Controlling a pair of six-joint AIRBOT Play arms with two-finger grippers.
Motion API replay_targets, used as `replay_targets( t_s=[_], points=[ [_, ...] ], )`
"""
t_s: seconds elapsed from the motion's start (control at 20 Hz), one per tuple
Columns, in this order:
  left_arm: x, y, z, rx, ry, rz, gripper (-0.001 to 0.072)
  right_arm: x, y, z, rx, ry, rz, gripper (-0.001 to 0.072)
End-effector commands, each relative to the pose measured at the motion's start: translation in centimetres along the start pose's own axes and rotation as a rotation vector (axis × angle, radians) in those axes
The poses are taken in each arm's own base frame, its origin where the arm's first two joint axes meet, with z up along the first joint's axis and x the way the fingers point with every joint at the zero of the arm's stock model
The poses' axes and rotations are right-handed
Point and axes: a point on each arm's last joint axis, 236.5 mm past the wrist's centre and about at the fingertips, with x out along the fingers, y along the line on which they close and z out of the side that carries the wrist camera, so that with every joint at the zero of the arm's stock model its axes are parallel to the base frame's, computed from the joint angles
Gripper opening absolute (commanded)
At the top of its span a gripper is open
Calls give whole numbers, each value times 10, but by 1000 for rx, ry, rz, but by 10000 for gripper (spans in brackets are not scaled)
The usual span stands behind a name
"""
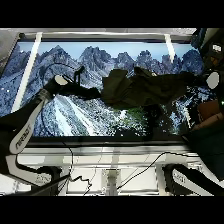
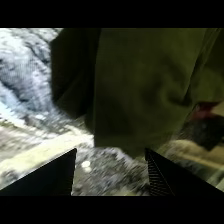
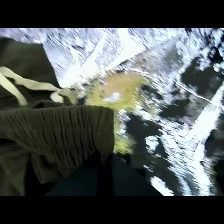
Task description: Fold the clothes and pants, and hang the long-sleeved shirts on hangers.
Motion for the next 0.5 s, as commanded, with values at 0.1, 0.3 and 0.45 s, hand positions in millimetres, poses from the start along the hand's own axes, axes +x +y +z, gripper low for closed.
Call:
replay_targets(
  t_s=[0.1, 0.3, 0.45],
  points=[
    [36, -14, 14, -91, -78, -104, 516, 1, 3, 5, 17, -29, 25, 35],
    [48, -15, 28, -69, -162, -53, 251, 1, 3, 6, 16, -30, 23, 35],
    [24, -21, 53, -30, -233, -61, 17, -2, 4, 23, 4, -97, 25, 36]
  ],
)
